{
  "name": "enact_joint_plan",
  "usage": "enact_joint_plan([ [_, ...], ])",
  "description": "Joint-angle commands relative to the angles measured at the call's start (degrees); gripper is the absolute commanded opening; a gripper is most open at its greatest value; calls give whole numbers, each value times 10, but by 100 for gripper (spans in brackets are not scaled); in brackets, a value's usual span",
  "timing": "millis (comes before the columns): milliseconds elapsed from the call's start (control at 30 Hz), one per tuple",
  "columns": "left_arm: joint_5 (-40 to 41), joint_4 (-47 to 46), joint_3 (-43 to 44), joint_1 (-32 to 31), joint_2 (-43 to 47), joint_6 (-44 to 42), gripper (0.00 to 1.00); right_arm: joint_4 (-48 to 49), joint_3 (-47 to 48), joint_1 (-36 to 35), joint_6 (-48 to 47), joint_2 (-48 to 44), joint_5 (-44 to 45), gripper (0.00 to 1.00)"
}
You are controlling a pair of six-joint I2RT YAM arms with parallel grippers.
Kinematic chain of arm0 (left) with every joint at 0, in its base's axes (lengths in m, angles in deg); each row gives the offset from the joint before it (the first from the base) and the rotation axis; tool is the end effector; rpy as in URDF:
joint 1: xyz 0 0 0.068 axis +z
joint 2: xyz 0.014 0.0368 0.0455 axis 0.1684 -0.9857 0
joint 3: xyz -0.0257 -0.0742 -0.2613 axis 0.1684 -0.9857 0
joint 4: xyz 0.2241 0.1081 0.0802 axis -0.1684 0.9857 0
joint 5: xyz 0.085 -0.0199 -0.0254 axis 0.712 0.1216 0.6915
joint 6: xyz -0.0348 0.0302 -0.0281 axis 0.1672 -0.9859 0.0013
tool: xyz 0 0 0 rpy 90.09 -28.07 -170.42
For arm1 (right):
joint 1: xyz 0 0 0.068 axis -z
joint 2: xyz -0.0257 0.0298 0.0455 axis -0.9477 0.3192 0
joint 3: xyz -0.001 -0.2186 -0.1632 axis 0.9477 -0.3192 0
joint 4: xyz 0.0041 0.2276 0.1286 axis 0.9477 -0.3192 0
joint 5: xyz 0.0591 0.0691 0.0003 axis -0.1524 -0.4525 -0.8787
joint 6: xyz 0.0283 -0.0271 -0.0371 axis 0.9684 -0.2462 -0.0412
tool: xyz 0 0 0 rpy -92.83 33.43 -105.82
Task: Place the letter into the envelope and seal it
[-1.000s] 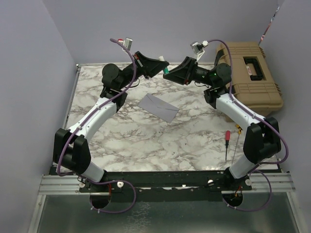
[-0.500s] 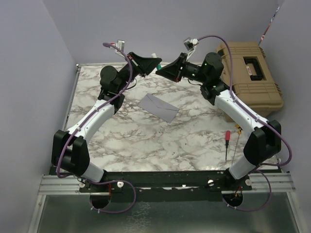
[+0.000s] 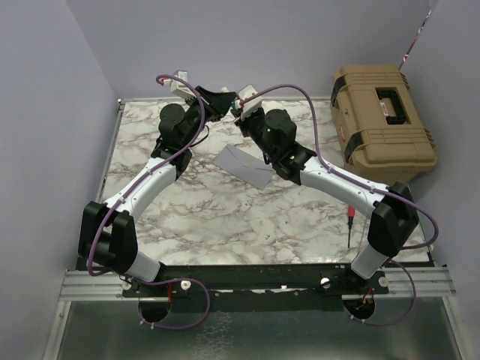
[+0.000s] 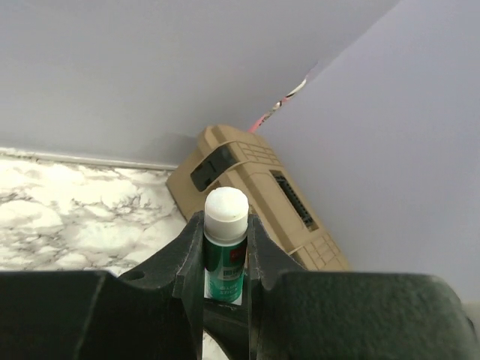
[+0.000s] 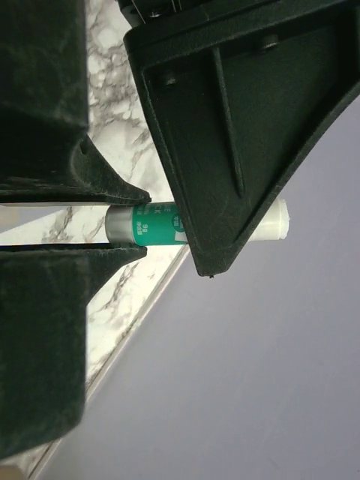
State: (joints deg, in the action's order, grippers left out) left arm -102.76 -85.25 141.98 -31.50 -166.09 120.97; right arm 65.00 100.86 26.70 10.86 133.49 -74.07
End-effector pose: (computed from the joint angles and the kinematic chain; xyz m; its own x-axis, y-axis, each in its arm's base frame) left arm 0.3220 -0.1374 0.3797 -0.2689 -0.6867 -0.6754 0.5480 0.4676 -0.6936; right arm 0.2930 0.2800 0.3749 0.2103 -0.2015 -0.9567 -0.5161 0.8082 -0.2836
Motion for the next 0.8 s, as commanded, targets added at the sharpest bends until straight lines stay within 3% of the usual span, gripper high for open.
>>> enact_joint_plan([
  [0,-49,3,32,-21,38,20,0,-24,-1,18,-37,31,163,4],
  [100,-53,32,51,-21,37,-4,0,-101,-4,29,46,-13,35,34],
  [133,-55,40,54,-21,37,-14,0,-131,2,40,83,-28,-34,50],
  [233,-71,49,58,-11,35,-27,0,-151,-9,87,187,-69,-261,75],
  [300,-99,49,62,0,30,-20,0,-133,-31,109,233,-90,-376,78],
  [400,-149,49,75,11,25,-18,0,-102,-58,136,295,-116,-462,78],
  [567,-232,31,96,13,24,-24,0,128,-117,206,527,-132,-635,74],
  [767,-305,-9,112,12,24,-14,0,348,-109,217,729,-75,-703,72],
])
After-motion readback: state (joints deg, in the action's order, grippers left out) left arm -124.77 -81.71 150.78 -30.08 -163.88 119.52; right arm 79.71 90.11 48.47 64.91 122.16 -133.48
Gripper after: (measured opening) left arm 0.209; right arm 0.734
